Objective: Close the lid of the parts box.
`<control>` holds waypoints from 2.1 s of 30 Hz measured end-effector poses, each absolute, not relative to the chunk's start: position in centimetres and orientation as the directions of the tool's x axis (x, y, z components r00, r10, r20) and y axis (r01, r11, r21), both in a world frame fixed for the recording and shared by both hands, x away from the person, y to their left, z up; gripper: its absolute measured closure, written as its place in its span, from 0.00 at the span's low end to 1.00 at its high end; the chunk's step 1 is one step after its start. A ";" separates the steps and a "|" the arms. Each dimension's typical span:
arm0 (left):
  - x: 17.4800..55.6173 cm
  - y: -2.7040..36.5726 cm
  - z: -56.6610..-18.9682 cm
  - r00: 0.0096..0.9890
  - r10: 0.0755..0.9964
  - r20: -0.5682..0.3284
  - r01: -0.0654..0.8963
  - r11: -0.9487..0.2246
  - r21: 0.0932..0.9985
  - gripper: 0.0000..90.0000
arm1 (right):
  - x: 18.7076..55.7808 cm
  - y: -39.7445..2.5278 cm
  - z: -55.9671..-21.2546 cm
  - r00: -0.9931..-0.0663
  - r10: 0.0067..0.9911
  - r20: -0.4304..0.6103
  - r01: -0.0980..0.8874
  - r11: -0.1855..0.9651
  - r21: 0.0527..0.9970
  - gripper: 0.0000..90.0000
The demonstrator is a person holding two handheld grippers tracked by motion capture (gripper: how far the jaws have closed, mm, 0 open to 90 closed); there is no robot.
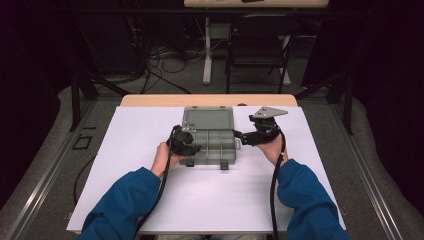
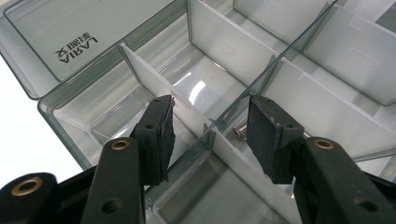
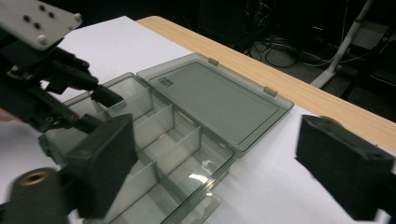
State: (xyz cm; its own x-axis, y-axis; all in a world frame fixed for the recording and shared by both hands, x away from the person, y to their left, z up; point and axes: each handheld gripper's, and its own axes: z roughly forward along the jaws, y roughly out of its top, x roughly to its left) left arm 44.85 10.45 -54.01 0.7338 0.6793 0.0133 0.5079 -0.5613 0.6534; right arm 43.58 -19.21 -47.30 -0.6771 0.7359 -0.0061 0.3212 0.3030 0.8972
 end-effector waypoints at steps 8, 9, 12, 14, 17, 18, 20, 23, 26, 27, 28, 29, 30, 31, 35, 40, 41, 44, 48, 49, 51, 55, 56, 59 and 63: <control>44.9 10.5 -54.0 0.734 0.679 0.013 0.507 -0.561 0.654 0.57 | 46.0 -18.8 -47.1 -0.666 0.745 -0.049 0.326 0.349 0.879 0.75; 44.9 10.5 -54.0 0.734 0.679 0.013 0.507 -0.561 0.654 0.57 | 46.3 -18.6 -47.1 -0.670 0.740 -0.054 0.330 0.362 0.872 0.80; 44.9 10.5 -54.0 0.734 0.679 0.013 0.507 -0.561 0.655 0.57 | 47.1 -18.3 -47.3 -0.670 0.739 -0.069 0.333 0.383 0.862 0.94; 44.9 10.5 -54.0 0.735 0.678 0.013 0.506 -0.561 0.655 0.57 | 47.6 -18.0 -47.6 -0.661 0.745 -0.086 0.335 0.396 0.855 1.00; 44.9 10.5 -54.0 0.735 0.677 0.013 0.506 -0.562 0.655 0.57 | 48.5 -17.7 -48.1 -0.655 0.749 -0.096 0.352 0.415 0.839 1.00; 44.9 10.5 -54.0 0.736 0.677 0.013 0.506 -0.562 0.655 0.57 | 48.8 -17.7 -48.3 -0.650 0.754 -0.094 0.360 0.414 0.836 1.00; 44.9 10.5 -54.0 0.736 0.677 0.014 0.505 -0.562 0.654 0.57 | 49.4 -17.7 -48.6 -0.642 0.762 -0.089 0.374 0.413 0.831 1.00; 44.9 10.5 -54.0 0.736 0.677 0.014 0.505 -0.562 0.655 0.57 | 50.2 -17.6 -49.3 -0.635 0.767 -0.089 0.399 0.424 0.813 1.00; 44.9 10.5 -54.0 0.736 0.677 0.014 0.505 -0.562 0.654 0.57 | 50.8 -17.4 -50.2 -0.625 0.776 -0.085 0.429 0.433 0.793 1.00; 44.9 10.5 -54.0 0.736 0.677 0.014 0.505 -0.562 0.655 0.57 | 51.0 -17.4 -50.5 -0.623 0.778 -0.086 0.438 0.438 0.785 1.00; 44.9 10.5 -54.0 0.736 0.677 0.014 0.505 -0.563 0.655 0.57 | 51.2 -17.3 -50.9 -0.619 0.782 -0.074 0.455 0.434 0.778 1.00; 44.9 10.5 -54.0 0.736 0.677 0.014 0.505 -0.563 0.655 0.57 | 51.4 -17.2 -51.2 -0.617 0.783 -0.074 0.465 0.440 0.768 1.00; 44.9 10.5 -54.0 0.736 0.677 0.014 0.505 -0.563 0.655 0.57 | 51.5 -17.2 -51.6 -0.612 0.788 -0.068 0.480 0.439 0.759 1.00; 44.9 10.5 -54.0 0.736 0.677 0.015 0.504 -0.563 0.654 0.57 | 51.7 -17.2 -51.9 -0.614 0.787 -0.065 0.488 0.443 0.752 1.00; 44.9 10.5 -54.0 0.737 0.676 0.014 0.504 -0.563 0.655 0.57 | 52.2 -17.2 -52.9 -0.593 0.802 -0.070 0.522 0.449 0.725 1.00; 44.9 10.5 -54.0 0.738 0.674 0.014 0.503 -0.564 0.655 0.57 | 52.6 -17.2 -53.9 -0.594 0.802 -0.056 0.547 0.455 0.703 1.00; 44.9 10.5 -54.0 0.738 0.674 0.014 0.503 -0.564 0.655 0.57 | 52.7 -17.1 -54.0 -0.597 0.800 -0.057 0.547 0.458 0.701 1.00; 44.9 10.5 -54.0 0.739 0.673 0.013 0.501 -0.563 0.657 0.57 | 52.8 -16.8 -54.4 -0.596 0.801 -0.059 0.553 0.463 0.693 1.00; 44.9 10.6 -54.1 0.743 0.669 0.009 0.499 -0.562 0.660 0.57 | 53.1 -16.5 -54.9 -0.601 0.797 -0.058 0.566 0.476 0.673 1.00; 44.9 10.6 -54.1 0.743 0.669 0.009 0.499 -0.562 0.660 0.57 | 53.0 -16.4 -54.9 -0.598 0.800 -0.051 0.577 0.474 0.665 1.00; 44.9 10.6 -54.1 0.742 0.670 0.011 0.498 -0.563 0.660 0.57 | 53.1 -16.3 -55.1 -0.597 0.800 -0.056 0.582 0.480 0.656 1.00; 44.9 10.6 -54.1 0.743 0.669 0.011 0.497 -0.563 0.660 0.57 | 53.2 -16.3 -55.2 -0.597 0.800 -0.059 0.580 0.481 0.658 1.00; 44.9 10.6 -54.1 0.743 0.669 0.011 0.497 -0.563 0.660 0.58 | 53.3 -16.3 -55.2 -0.602 0.795 -0.069 0.567 0.487 0.665 1.00; 44.9 10.6 -54.1 0.744 0.668 0.015 0.495 -0.565 0.660 0.58 | 53.3 -16.3 -55.3 -0.593 0.804 -0.055 0.577 0.471 0.667 1.00; 44.8 10.5 -54.2 0.746 0.665 0.029 0.485 -0.573 0.661 0.58 | 53.4 -16.5 -55.4 -0.588 0.807 -0.048 0.574 0.459 0.678 1.00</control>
